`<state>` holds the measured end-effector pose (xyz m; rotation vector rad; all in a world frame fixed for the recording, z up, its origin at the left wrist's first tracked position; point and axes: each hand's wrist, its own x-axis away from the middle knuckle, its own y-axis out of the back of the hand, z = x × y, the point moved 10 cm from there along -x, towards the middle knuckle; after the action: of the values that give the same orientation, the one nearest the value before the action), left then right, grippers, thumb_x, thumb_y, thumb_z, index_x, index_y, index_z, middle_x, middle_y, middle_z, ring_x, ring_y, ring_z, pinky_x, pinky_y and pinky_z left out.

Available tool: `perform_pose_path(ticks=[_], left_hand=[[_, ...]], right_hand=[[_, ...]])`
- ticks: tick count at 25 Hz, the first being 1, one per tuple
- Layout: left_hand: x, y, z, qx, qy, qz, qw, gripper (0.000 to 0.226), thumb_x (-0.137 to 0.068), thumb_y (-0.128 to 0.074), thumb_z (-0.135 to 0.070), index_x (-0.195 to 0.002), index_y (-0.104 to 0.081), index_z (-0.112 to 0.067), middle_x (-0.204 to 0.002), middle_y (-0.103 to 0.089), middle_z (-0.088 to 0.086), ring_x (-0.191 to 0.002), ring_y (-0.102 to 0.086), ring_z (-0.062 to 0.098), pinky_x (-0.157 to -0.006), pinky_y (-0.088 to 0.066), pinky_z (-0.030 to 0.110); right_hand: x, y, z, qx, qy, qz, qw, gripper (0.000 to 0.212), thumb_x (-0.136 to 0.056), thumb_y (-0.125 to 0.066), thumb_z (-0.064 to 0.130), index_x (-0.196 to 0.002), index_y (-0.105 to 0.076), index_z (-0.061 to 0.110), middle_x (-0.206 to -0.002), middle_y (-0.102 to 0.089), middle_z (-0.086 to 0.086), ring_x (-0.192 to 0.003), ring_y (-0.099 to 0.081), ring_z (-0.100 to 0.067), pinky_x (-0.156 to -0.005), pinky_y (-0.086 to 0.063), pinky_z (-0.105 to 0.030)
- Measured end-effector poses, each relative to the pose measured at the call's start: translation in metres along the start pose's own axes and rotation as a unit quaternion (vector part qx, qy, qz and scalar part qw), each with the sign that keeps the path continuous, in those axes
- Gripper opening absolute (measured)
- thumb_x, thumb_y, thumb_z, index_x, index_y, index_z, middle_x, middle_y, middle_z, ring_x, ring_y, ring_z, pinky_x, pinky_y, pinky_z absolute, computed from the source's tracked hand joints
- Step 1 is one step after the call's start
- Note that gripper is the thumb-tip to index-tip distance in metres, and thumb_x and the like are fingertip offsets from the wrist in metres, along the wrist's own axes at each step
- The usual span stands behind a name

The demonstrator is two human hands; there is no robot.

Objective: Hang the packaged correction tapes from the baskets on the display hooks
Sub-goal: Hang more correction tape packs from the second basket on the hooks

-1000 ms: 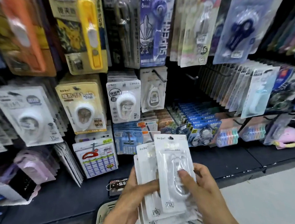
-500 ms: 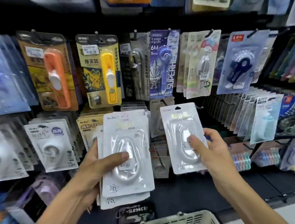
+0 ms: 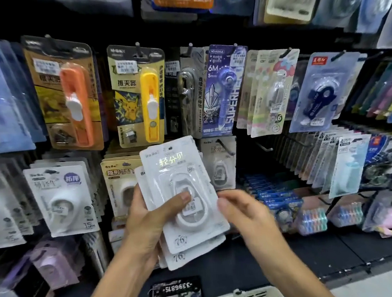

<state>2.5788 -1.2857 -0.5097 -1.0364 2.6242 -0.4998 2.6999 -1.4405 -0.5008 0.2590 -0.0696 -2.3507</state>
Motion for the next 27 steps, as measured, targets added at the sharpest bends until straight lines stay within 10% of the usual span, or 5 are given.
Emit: perform_pose_path(ticks=[10, 14, 18, 22, 27], left_hand=[[0.002, -0.005, 0.005, -0.016, 0.014, 0.029, 0.999, 0.067, -0.05, -0.1, -0.022, -0.112, -0.074, -0.025, -0.113, -0.078, 0.013, -0.098, -0.076, 0.035, -0.07, -0.063, 0.039], [0.002, 0.017, -0.012, 0.004, -0.015, -0.024, 1.0, 0.077, -0.049, -0.096, -0.017, -0.122, -0.069, -0.016, -0.111, -0.079, 0.011, -0.096, -0.077, 0.032, -0.066, -0.063, 0.035], [0.003, 0.011, -0.018, -0.015, -0.035, -0.01, 0.999, 0.068, -0.059, -0.094, -0.012, -0.122, -0.069, -0.014, -0.111, -0.079, 0.011, -0.097, -0.077, 0.032, -0.067, -0.063, 0.034], [0.007, 0.002, -0.01, -0.018, -0.028, -0.012, 0.999, 0.061, -0.053, -0.095, -0.022, -0.11, -0.075, -0.024, -0.109, -0.079, 0.009, -0.097, -0.077, 0.03, -0.07, -0.063, 0.035], [0.008, -0.007, -0.003, -0.036, -0.049, -0.05, 0.997, 0.05, -0.05, -0.095, -0.03, -0.096, -0.075, -0.039, -0.101, -0.081, -0.001, -0.089, -0.079, 0.018, -0.064, -0.061, 0.025]], right_hand=[[0.009, 0.018, -0.011, -0.197, -0.069, -0.089, 0.974, 0.016, -0.09, -0.071, 0.026, -0.097, -0.067, 0.012, -0.08, -0.075, -0.016, -0.057, -0.069, -0.03, -0.044, -0.055, -0.033], [0.012, 0.066, -0.038, -0.087, -0.111, -0.143, 0.98, 0.019, -0.094, -0.066, 0.033, -0.097, -0.066, 0.014, -0.053, -0.058, -0.015, -0.037, -0.046, -0.022, -0.035, -0.036, -0.027], [0.011, 0.077, -0.043, -0.082, -0.126, -0.159, 0.976, 0.022, -0.091, -0.07, 0.039, -0.103, -0.067, 0.02, -0.052, -0.057, -0.006, -0.039, -0.046, -0.017, -0.037, -0.036, -0.025], [0.018, 0.046, -0.058, -0.169, -0.205, -0.119, 0.957, 0.042, -0.089, -0.074, 0.031, -0.123, -0.048, 0.031, -0.101, -0.075, -0.003, -0.072, -0.075, -0.026, -0.05, -0.057, -0.036], [0.031, -0.017, -0.003, 0.007, -0.008, 0.028, 1.0, 0.053, -0.066, -0.079, 0.067, -0.111, -0.062, 0.045, -0.099, -0.073, 0.011, -0.087, -0.069, -0.005, -0.07, -0.056, -0.023]])
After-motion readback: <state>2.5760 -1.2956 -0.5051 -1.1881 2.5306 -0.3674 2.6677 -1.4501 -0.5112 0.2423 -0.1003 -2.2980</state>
